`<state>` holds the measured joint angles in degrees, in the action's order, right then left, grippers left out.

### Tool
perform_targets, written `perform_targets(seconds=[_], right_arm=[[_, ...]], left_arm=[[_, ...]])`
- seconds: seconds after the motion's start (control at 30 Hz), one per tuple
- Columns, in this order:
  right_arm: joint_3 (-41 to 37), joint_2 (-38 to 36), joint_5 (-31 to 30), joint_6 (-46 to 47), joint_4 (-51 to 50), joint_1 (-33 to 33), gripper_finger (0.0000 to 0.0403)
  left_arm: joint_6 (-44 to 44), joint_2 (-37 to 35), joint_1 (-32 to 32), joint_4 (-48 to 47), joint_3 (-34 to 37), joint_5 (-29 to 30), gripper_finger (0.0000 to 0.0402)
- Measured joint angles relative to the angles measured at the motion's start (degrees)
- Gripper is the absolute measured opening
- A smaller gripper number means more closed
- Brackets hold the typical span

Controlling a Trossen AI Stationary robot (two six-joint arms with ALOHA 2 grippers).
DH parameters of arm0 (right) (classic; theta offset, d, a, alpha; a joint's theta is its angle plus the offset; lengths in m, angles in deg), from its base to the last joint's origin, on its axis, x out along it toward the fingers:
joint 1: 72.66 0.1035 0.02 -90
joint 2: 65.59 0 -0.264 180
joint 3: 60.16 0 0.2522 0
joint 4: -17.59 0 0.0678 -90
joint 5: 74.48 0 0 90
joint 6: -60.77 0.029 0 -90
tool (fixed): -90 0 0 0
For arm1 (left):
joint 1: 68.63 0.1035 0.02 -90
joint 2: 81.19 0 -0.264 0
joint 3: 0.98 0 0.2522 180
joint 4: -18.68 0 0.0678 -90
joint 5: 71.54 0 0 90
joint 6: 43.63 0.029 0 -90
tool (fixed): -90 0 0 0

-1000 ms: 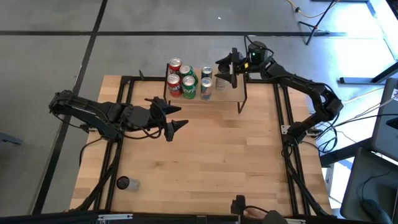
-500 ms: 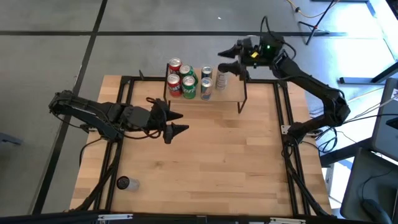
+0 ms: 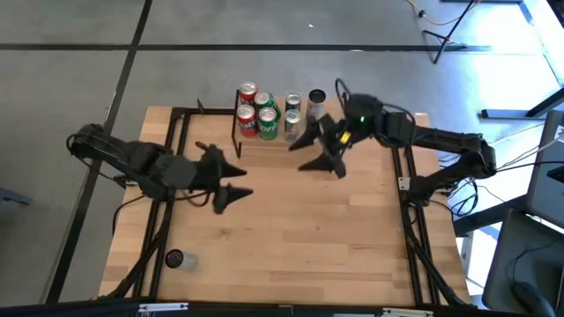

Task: Place canned beverage on shelf
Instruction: Put the white-yellow soda can on the shelf aligned with the other white-yellow soda can

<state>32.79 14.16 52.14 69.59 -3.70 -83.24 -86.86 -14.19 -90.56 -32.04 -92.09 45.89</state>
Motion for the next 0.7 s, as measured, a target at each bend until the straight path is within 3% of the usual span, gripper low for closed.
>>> perform_targets(seconds=[0.13, 0.33, 0.53, 0.7], right_arm=[[0.0, 0.0, -10.4, 4.6, 0.5, 6.9, 0.0305], [0.0, 2.7, -26.5, 6.5, 3.9, 19.0, 0.0305], [0.0, 7.9, -36.8, 11.0, 4.3, 28.3, 0.0305], [-0.1, 12.1, -42.9, 15.7, 4.5, 33.2, 0.0305]], left_arm=[[-5.2, 0.1, -7.1, -9.9, -3.3, -0.3, 0.033], [-15.0, 0.3, -20.1, -16.9, -3.7, -3.6, 0.033], [-28.8, 0.5, -31.2, -27.2, -3.7, -6.8, 0.033], [-36.7, 0.7, -36.4, -32.5, -3.7, -11.0, 0.0326]])
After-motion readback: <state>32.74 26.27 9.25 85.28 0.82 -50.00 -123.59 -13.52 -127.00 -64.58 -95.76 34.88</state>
